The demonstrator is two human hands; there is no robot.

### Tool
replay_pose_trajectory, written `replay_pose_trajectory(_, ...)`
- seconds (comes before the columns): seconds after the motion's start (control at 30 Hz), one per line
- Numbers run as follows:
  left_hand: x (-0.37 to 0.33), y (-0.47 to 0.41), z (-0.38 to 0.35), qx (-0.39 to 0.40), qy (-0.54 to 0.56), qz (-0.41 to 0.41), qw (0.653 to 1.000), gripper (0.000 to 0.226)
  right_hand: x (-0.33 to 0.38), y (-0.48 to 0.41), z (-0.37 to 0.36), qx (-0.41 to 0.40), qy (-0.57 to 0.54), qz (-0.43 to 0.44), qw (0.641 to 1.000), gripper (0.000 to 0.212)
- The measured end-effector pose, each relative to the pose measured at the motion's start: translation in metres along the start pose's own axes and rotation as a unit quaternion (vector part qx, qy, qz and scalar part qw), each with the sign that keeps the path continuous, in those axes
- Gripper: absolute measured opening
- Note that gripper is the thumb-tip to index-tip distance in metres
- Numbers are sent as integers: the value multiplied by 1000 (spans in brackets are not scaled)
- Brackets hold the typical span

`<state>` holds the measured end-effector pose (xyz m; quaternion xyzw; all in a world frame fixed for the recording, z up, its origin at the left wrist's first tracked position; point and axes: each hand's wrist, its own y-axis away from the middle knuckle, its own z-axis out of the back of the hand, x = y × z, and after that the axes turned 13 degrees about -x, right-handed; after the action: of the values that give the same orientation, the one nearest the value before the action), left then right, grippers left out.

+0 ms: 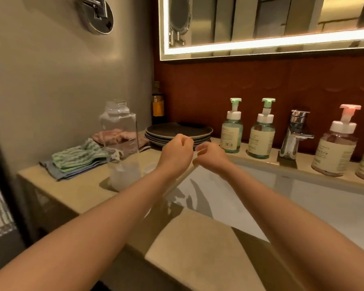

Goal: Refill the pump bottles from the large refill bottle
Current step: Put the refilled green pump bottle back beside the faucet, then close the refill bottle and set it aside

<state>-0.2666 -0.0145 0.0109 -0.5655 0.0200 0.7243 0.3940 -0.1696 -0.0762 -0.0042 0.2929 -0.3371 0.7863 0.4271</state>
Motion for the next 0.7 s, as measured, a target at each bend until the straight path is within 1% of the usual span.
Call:
replay_pose_trajectory(0.1,10,10,28,-20,10,-16,1000,23,22,13,-20,87,28,39,995,64)
replay_pose_trajectory(0.17,16,14,45,-29,-7,-38,999,25,32,21,-33,134,43,51,989,75)
replay_pose_trajectory(0.23,24,18,63,-27,-55,-62,996,26,39,27,-47,150,50,56,986,89)
replay_pose_trajectory(0.3,31,23,79,-13,-104,-68,992,27,41,30,-57,126,81,55,987,94)
replay_pose_trajectory(0.37,39,26,93,2,-148,-62,987,29,44,33,-64,98,138,57,984,88)
replay_pose_trajectory(0.47,46,25,118,-3,-229,-53,972,37,50,40,-73,71,194,57,977,59)
replay_pose_trajectory(0.5,46,25,126,-21,-255,-58,965,41,50,41,-73,61,201,54,976,55)
replay_pose_trajectory(0.57,43,25,140,-92,-274,-89,953,47,52,41,-72,44,191,51,979,57)
replay_pose_trajectory(0.63,41,22,149,-181,-245,-130,944,32,54,41,-69,29,156,50,986,73)
replay_pose_trajectory(0.7,40,14,153,-237,-224,-137,935,28,58,37,-64,-2,114,57,992,83)
